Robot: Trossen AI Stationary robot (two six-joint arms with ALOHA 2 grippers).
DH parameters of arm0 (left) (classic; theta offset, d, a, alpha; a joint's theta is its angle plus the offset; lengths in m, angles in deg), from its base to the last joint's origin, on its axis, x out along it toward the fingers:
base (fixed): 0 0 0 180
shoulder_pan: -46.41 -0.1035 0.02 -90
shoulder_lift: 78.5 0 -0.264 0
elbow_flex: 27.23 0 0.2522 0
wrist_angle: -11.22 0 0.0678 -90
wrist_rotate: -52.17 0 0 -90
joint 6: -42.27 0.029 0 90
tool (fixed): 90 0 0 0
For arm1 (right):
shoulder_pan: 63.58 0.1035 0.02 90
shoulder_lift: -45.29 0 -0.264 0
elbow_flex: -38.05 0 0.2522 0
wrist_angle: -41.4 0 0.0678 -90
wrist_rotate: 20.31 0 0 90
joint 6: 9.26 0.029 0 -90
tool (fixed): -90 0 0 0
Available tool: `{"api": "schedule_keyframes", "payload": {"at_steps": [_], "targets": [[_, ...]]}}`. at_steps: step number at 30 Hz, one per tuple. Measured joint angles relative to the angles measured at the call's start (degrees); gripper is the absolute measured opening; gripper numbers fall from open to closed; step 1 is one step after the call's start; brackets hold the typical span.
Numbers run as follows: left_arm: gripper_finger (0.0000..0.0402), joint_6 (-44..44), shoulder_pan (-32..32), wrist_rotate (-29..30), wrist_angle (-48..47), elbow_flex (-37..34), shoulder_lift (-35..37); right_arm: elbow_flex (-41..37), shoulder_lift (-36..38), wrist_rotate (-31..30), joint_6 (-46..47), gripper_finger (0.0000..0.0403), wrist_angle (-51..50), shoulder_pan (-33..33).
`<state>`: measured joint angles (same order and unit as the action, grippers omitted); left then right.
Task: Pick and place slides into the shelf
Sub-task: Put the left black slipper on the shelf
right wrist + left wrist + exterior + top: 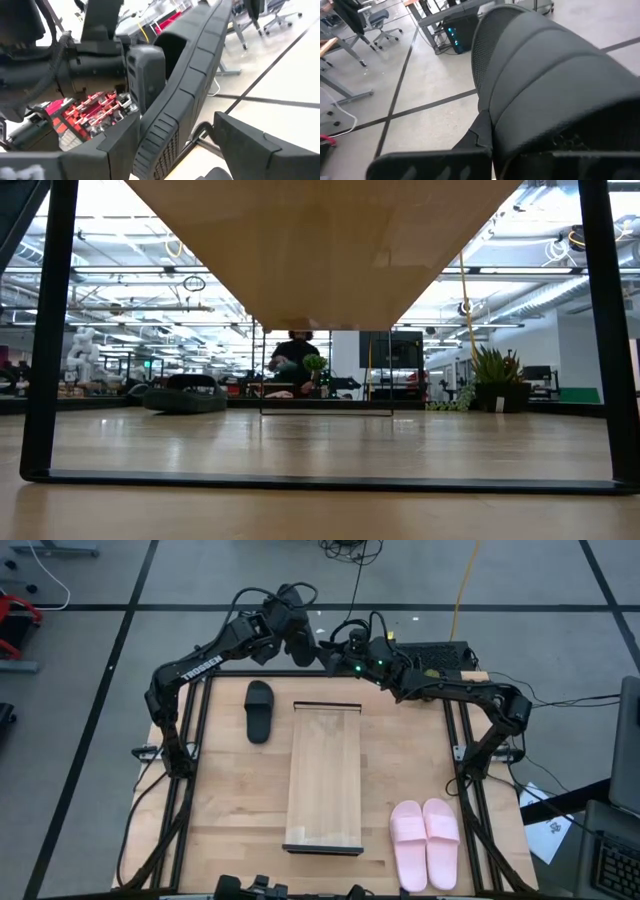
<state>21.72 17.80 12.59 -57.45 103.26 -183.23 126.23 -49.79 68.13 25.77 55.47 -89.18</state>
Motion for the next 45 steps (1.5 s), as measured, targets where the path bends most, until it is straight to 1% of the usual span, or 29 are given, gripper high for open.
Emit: {"api": "schedule_keyframes", "payload": {"at_steps": [7, 11, 12, 17, 27, 30, 45], "targets": [[0.0, 0.78, 0.01, -0.73, 0.54, 0.0, 0.0, -0.01, -0.09, 0.1, 0.2, 0.0247, 1.05, 0.02], [0.0, 0.83, -0.16, -0.95, -1.25, 0.0, 0.0, -0.02, -0.12, 0.85, 0.42, 0.0247, 1.41, 0.11], [0.0, 0.99, -0.29, -0.88, -1.62, 0.0, 0.0, -0.02, -0.12, 1.7, 0.82, 0.0247, 1.41, 0.11], [0.0, 1.0, -0.74, 0.95, -1.96, 0.0, 0.0, -0.02, -0.12, 1.98, 1.65, 0.0247, 1.03, 0.22], [0.0, 1.49, -1.04, 1.3, 0.14, 0.0, 0.0, -0.04, -0.12, 1.37, 1.86, 0.0247, -1.58, 0.2], [0.0, 2.2, -1.02, 1.34, 1.07, 0.0, 0.0, -0.04, -0.09, 0.11, 1.85, 0.0247, -2.11, 0.22], [0.0, 2.7, -0.89, 1.69, 1.58, 0.0, 0.04, -0.04, -0.09, 0.11, 3.33, 0.0247, -0.33, 0.92]]}}
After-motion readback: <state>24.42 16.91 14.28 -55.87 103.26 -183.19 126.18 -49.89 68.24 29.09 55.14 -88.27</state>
